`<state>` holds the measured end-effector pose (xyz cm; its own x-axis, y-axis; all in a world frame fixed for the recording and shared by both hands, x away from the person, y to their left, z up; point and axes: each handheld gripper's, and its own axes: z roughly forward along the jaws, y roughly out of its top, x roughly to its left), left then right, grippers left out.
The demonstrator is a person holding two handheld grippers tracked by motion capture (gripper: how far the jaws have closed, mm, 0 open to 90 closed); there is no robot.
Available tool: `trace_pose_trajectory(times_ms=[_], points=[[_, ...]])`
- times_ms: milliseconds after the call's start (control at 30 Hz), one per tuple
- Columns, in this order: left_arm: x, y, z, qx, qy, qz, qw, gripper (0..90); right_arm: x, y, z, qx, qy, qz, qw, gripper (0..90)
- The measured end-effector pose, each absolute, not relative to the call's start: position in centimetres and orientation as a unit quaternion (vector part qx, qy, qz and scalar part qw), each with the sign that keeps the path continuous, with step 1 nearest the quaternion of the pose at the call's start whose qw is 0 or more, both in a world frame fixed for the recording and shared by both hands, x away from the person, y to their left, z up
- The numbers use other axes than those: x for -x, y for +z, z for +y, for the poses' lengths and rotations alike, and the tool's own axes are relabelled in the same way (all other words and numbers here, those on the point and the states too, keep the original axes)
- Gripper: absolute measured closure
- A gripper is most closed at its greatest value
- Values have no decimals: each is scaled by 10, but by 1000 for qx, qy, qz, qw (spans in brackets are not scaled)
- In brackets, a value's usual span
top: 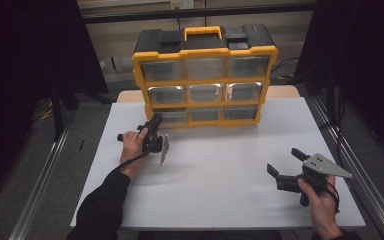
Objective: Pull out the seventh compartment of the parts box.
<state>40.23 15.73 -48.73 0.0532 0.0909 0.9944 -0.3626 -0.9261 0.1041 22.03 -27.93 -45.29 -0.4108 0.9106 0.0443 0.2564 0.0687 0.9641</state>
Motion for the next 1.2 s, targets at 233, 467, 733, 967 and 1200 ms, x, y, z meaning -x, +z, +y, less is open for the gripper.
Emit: trace_pose_trajectory(times_ms=[233,467,733,967,1200], points=[[-400,-484,158,-713,677,-106,147,786,-220,-453,-279,-442,520,660,314,0],[-395,-484,159,-712,678,-108,145,787,-220,-453,-279,-442,520,660,314,0],[-390,-487,161,-703,684,-100,171,788,-220,-453,-279,-442,521,659,314,0],[-385,-484,162,-707,680,-120,154,790,-220,-453,-279,-441,521,660,314,0],[-382,-483,161,-709,679,-126,145,791,-220,-453,-279,-441,520,660,314,0]])
